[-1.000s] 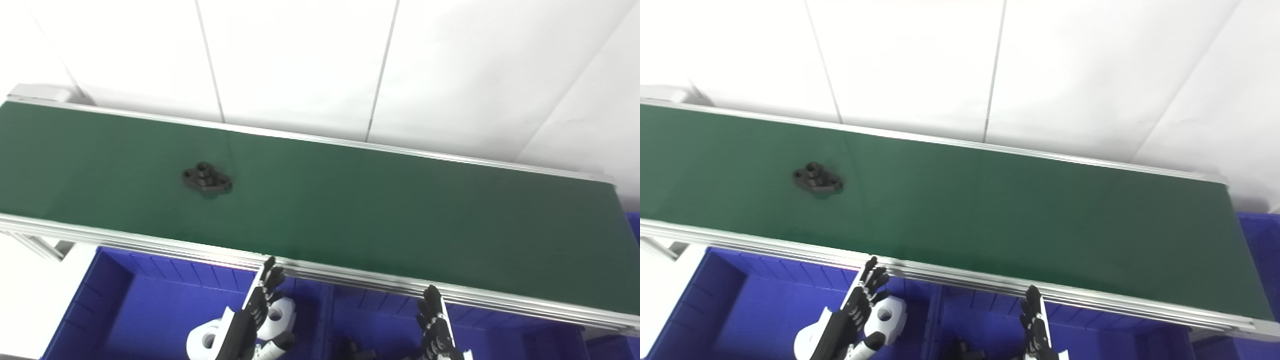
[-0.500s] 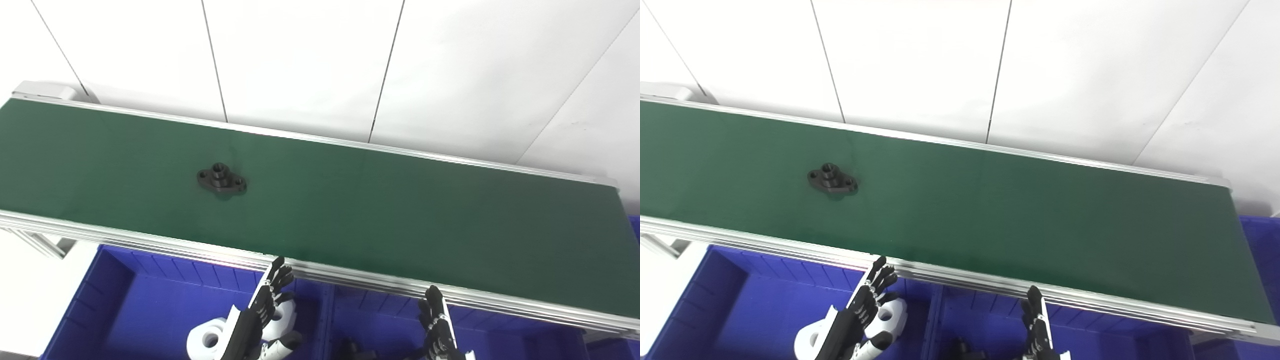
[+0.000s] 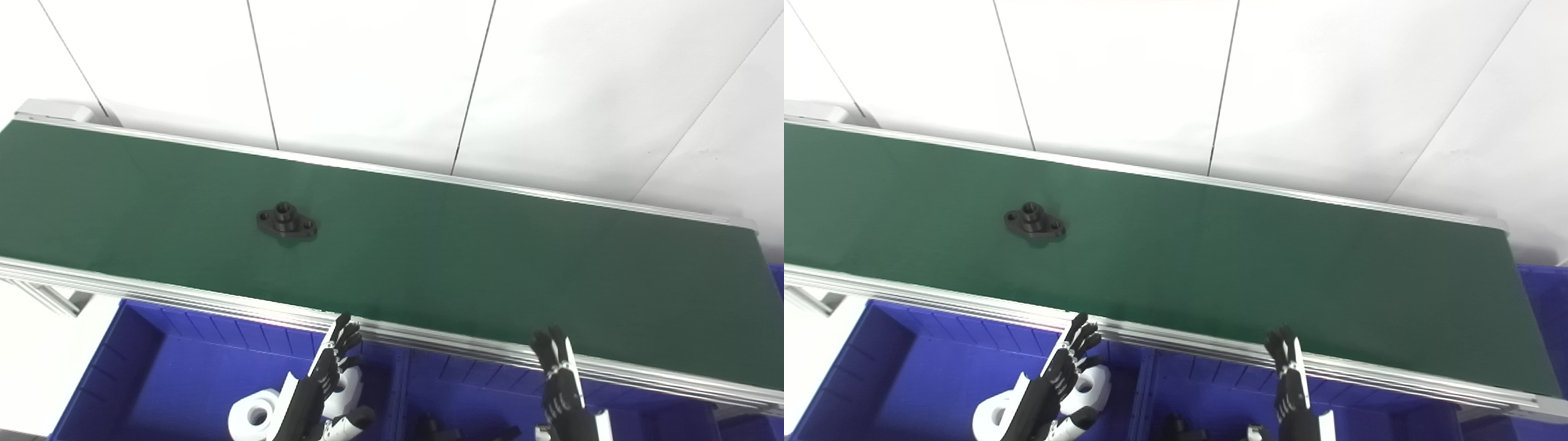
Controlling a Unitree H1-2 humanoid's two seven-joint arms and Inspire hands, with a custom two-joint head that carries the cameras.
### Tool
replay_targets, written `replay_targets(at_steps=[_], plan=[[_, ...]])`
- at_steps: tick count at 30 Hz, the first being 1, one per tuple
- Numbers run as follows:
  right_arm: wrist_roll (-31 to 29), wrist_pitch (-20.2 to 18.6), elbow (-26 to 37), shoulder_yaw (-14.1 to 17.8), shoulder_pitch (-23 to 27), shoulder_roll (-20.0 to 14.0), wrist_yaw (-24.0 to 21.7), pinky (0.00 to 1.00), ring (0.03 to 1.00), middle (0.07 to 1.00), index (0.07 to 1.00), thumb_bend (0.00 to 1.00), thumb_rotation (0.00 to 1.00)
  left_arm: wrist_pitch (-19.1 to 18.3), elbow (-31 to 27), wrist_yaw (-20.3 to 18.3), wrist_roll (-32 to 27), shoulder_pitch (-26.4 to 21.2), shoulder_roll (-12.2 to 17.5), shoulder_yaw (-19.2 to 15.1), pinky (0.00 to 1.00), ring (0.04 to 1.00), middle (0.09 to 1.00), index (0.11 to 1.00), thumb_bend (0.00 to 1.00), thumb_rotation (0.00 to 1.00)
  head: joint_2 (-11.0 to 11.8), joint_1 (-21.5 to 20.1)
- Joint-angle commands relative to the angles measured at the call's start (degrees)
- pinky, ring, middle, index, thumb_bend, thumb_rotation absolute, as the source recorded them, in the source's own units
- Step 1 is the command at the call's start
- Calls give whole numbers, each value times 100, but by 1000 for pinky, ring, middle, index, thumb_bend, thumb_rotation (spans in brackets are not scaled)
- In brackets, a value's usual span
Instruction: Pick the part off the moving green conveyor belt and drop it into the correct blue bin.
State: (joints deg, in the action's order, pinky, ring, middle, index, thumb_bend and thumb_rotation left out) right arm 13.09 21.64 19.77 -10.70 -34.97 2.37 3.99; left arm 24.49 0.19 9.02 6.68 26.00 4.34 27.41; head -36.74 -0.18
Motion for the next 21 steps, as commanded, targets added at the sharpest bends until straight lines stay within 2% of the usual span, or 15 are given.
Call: replay_targets(at_steps=[1,5,7,9,12,15,18,19,21], plan=[[365,-216,352,90,331,129,42,951,916,921,978,876,854,243,-96,34,-7,-35,-20,4,836,926,951,986,878,728,8,-2],[680,-685,507,232,1021,193,-14,876,882,902,973,869,800,241,-62,40,62,-64,-20,0,818,920,949,984,883,735,31,-27],[754,-965,571,283,1325,212,-46,869,878,894,964,890,759,242,-59,-10,36,-78,-2,3,826,924,954,984,880,733,31,-27],[872,-1377,648,305,1810,191,-181,822,875,898,941,890,697,242,-65,-97,-40,-93,42,-5,845,933,965,987,864,727,14,-112],[1688,-2190,799,247,2484,132,-510,798,875,910,943,891,714,242,-52,-152,-100,-126,83,-9,855,935,969,989,849,728,17,-176],[2275,-2712,775,128,3034,97,-783,798,884,918,933,889,694,242,-23,-41,27,-146,102,13,839,929,964,985,849,738,20,-199],[3070,-3064,598,-71,3506,36,-976,790,897,925,926,890,812,243,26,12,49,-177,128,41,820,922,962,984,841,738,18,-204],[3385,-3167,448,-163,3745,13,-1027,789,897,925,925,890,816,243,51,32,36,-195,132,52,819,922,962,984,841,738,14,-203],[3807,-3301,163,-296,4139,-7,-1069,766,876,911,918,894,885,243,60,65,52,-199,133,58,815,921,958,988,849,735,-7,-209]])
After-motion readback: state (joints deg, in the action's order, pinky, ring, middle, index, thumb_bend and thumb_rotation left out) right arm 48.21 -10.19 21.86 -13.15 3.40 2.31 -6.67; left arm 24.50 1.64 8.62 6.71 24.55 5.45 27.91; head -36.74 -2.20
